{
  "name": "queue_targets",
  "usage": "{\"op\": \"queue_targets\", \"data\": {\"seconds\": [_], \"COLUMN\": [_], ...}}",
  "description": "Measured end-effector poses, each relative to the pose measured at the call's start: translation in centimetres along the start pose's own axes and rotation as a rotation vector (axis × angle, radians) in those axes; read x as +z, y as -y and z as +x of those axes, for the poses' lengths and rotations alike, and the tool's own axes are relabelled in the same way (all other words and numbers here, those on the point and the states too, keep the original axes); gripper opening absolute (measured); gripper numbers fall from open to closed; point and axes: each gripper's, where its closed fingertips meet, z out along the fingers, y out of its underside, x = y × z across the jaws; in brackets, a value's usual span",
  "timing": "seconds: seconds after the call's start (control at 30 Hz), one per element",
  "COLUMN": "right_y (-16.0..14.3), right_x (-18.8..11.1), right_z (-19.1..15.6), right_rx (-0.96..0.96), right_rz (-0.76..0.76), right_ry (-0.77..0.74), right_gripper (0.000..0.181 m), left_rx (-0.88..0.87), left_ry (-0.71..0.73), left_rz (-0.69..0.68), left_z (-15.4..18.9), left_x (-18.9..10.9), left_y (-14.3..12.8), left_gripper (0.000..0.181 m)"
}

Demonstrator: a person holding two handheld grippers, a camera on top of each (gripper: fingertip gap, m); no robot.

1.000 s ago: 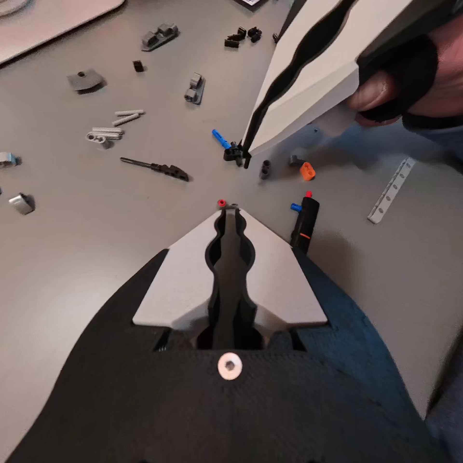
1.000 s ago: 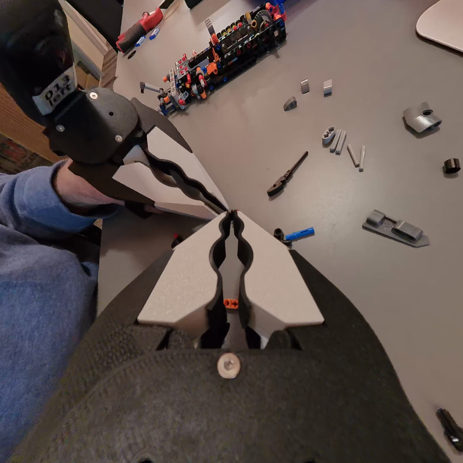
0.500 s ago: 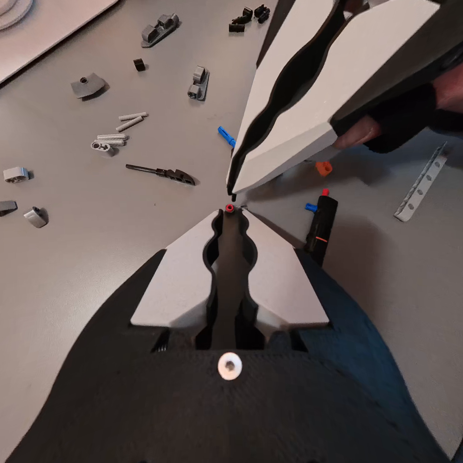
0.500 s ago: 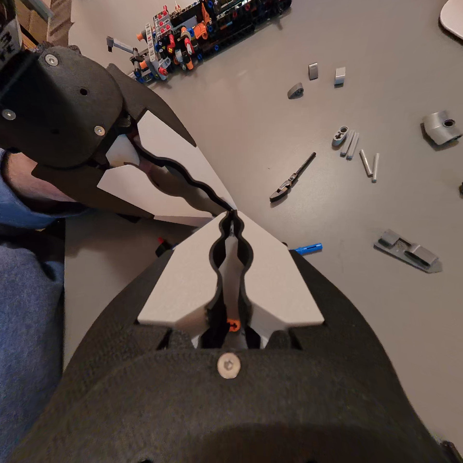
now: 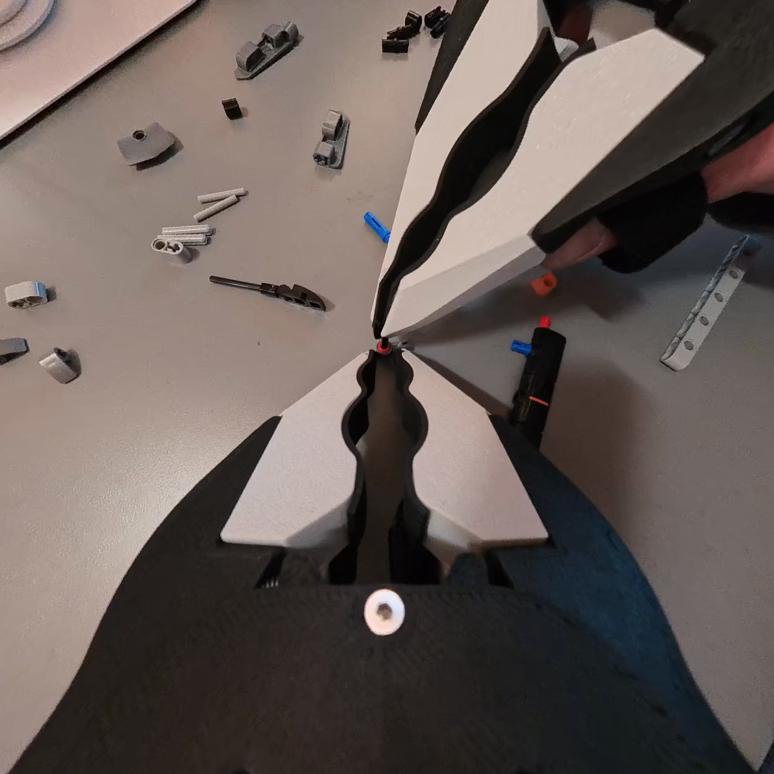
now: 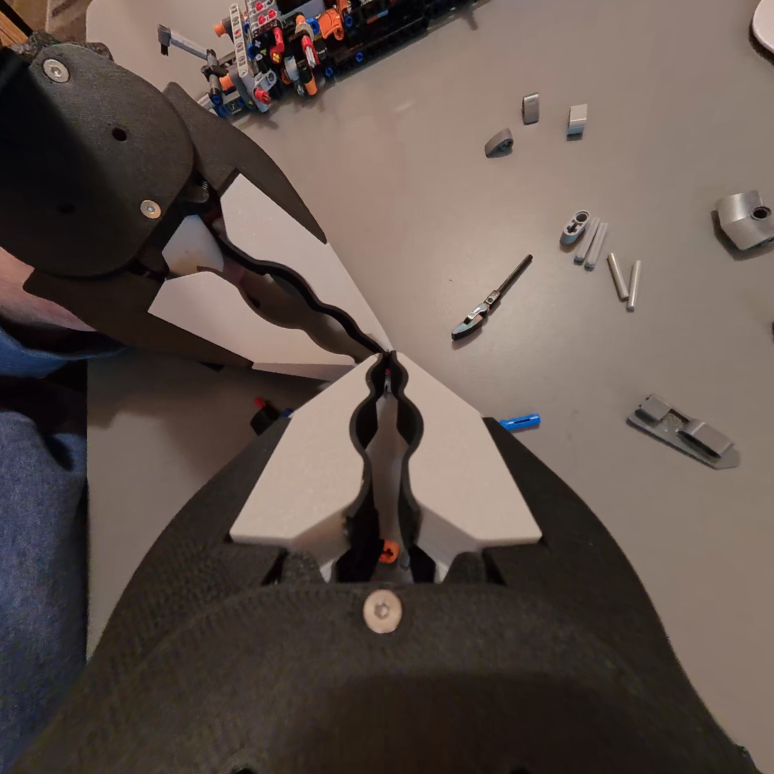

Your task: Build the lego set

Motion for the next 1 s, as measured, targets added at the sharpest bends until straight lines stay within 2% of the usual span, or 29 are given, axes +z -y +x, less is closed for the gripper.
{"op": "queue_targets", "data": {"seconds": [0.43,1.0], "right_y": [-0.07,-0.15], "right_x": [0.25,0.39], "right_z": [-0.27,-0.29], "right_rx": [-0.186,-0.239], "right_rz": [-0.126,-0.204], "right_ry": [-0.177,-0.323], "right_gripper": [0.0,0.0], "left_rx": [0.001,0.006], "left_ry": [0.002,0.015], "left_rz": [-0.001,-0.008], "left_z": [-0.01,-0.08], "left_x": [0.03,0.03], "left_y": [-0.01,-0.14], "left_gripper": [0.007,0.005]}}
